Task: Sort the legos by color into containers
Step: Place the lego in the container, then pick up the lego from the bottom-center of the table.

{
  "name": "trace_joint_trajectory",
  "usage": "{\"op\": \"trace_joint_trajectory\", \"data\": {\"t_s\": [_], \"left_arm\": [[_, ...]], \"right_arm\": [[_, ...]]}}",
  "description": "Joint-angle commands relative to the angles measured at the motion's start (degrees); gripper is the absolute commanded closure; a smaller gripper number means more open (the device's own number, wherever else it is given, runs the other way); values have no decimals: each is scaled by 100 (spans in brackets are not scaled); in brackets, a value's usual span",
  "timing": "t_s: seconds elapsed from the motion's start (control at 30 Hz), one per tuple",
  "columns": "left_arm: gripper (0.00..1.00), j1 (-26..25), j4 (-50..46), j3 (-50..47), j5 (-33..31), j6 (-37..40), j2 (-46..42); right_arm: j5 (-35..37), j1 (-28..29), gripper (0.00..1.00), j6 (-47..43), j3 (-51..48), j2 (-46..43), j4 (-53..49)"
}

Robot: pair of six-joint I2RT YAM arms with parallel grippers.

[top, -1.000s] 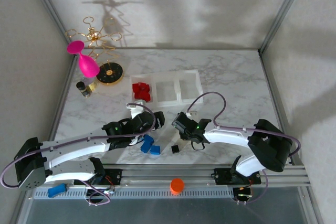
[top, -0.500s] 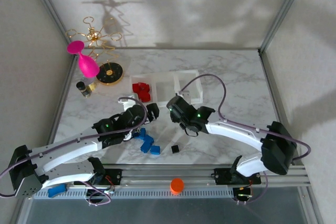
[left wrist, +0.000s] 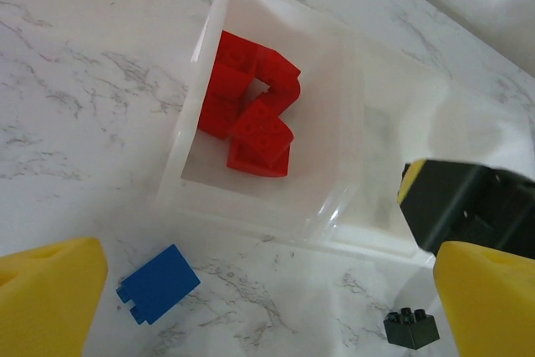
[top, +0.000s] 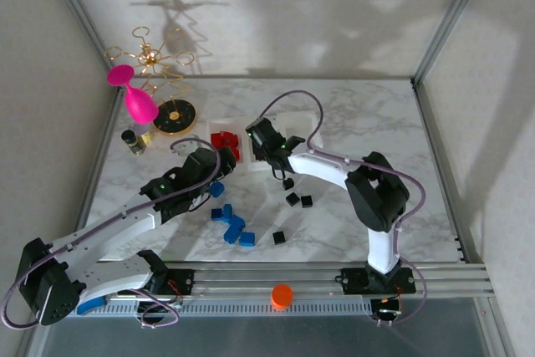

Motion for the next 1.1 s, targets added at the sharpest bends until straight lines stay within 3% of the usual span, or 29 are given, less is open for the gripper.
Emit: {"op": "trace_joint_trajectory", "data": {"t_s": [0.0,0.17,0.4,0.67,0.83,1.07], "left_arm": [[0,48,-67,195,86,72,60],[0,48,-184,253,116,56,43],[0,-149,-173,173,291,-68,-143],[1,-971,170,-253,309,-468,-253],[0,-1599,385,-378,-54,-775,-63],[0,-2252,599,-350,-380,-996,346]], "right_arm": [[27,-76,60,-326,480,308,34],[-134,-75,45,-415,521,68,71],[-347,-71,38,-176,-328,-998,-19],[-599,-75,30,33,-1831,-2430,-425],[-733,-69,26,160,-2680,-3137,-568],[-1093,-75,20,383,-3536,-3447,-645]]}}
